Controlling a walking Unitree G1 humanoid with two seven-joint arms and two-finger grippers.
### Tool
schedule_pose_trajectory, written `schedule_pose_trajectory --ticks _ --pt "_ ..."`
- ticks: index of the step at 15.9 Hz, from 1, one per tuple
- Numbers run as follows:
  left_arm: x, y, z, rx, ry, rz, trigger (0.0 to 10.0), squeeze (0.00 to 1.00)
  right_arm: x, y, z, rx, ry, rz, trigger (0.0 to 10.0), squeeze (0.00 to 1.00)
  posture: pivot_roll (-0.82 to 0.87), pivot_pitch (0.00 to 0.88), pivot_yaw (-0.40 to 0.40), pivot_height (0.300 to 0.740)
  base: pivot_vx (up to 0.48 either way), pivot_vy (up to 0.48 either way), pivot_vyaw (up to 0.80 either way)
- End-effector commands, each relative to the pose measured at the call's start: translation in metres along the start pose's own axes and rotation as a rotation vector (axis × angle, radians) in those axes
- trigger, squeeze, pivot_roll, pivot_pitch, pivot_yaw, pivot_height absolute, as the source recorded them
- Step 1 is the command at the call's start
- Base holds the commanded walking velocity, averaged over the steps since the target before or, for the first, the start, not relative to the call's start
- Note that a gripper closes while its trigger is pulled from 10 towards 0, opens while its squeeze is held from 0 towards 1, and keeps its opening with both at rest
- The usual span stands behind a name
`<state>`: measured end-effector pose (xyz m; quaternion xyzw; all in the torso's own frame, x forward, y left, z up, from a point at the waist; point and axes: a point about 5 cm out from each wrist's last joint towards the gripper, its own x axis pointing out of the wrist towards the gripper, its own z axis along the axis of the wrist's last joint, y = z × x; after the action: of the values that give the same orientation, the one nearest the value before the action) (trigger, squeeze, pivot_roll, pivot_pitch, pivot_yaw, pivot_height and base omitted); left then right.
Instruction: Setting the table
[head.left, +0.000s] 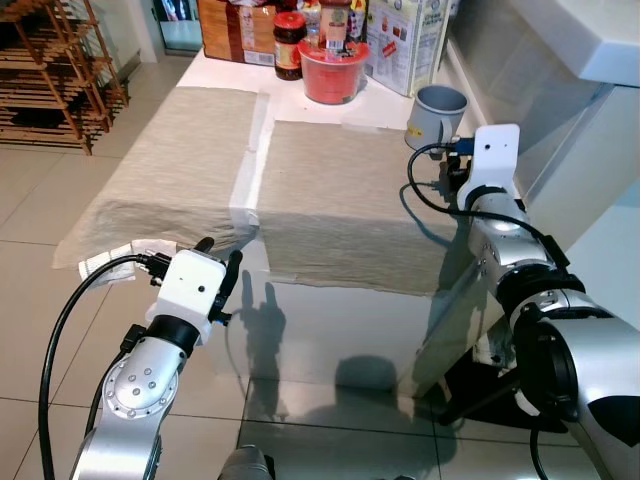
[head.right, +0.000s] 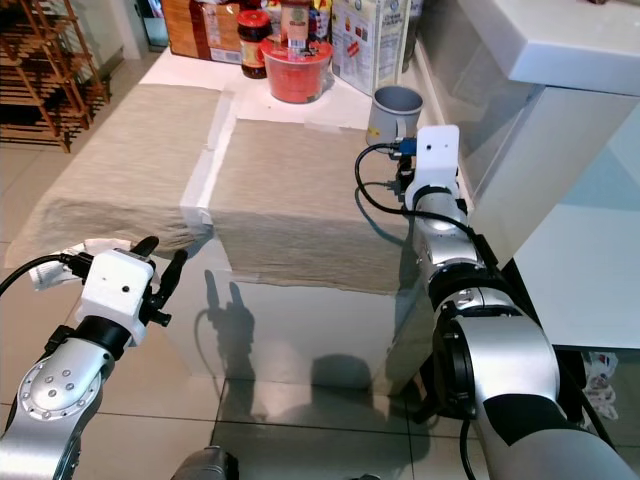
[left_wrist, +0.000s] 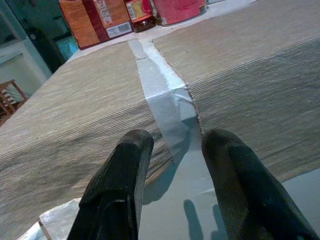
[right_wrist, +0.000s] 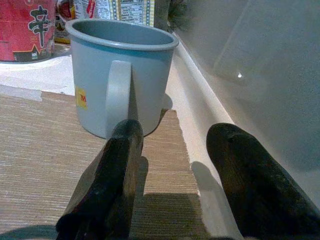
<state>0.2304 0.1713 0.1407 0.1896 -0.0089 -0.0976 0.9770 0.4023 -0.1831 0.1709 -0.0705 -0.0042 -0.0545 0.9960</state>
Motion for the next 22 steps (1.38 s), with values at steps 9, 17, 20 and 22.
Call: schedule_pose_trajectory --ticks 9,17,20,22 --pt "-0.012 -0.003 0.005 -0.002 0.018 -0.006 10.0 0.00 0.003 0.007 0.007 -0.005 0.011 0.024 10.0 0.00 0.33 0.136 -0.037 0.740 0.000 0.000 0.00" --pt "0.006 -0.020 0.000 -0.052 0.002 -0.022 10.0 0.00 -0.003 0.009 0.008 -0.020 -0.117 0.082 10.0 0.00 0.21 0.086 -0.075 0.740 0.000 0.000 0.00" --pt "0.020 -0.028 -0.001 -0.067 -0.017 -0.033 10.0 0.00 -0.016 0.013 0.000 -0.025 -0.188 0.118 10.0 0.00 0.15 0.039 -0.085 0.740 0.000 0.000 0.00" --pt "0.031 -0.031 -0.003 -0.074 -0.026 -0.038 10.0 0.00 -0.031 0.010 -0.008 -0.031 -0.228 0.105 10.0 0.00 0.13 0.002 -0.081 0.740 0.000 0.000 0.00"
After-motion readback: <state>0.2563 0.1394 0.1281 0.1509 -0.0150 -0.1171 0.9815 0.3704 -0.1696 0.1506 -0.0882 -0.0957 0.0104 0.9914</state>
